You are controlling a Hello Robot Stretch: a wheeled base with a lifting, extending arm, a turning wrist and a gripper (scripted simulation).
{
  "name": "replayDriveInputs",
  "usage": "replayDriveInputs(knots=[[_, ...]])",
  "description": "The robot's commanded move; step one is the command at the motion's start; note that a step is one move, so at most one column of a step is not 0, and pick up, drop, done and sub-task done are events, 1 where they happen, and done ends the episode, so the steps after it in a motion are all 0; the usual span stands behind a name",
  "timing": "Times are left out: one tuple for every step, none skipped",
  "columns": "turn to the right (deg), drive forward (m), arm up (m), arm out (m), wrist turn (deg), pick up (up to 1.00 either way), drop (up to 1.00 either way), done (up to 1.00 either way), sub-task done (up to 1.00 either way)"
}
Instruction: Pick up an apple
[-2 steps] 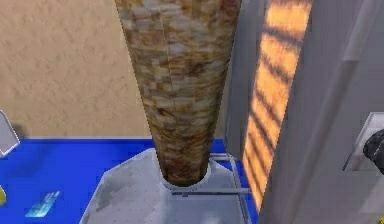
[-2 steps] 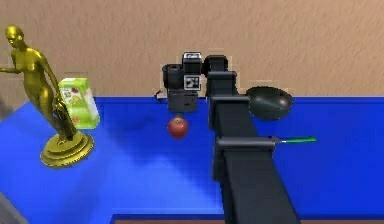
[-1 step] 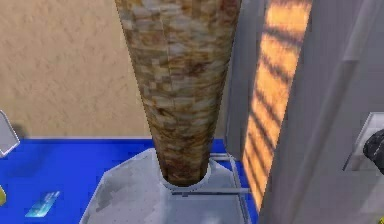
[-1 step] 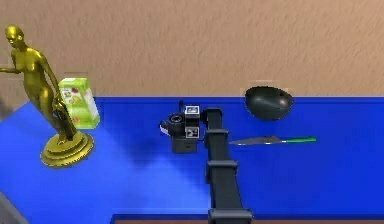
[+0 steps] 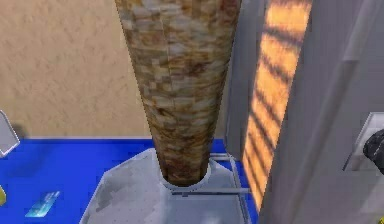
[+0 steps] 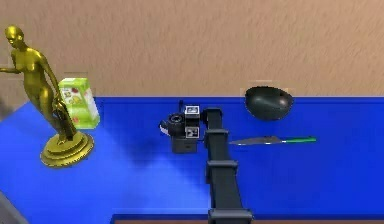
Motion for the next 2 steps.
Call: replayDriveInputs(knots=[[0.0, 0.0, 0.1, 0.0, 0.0, 0.0, 0.0, 0.0, 0.0], [0.0, 0.0, 0.0, 0.0, 0.0, 0.0, 0.0, 1.0, 0.0]])
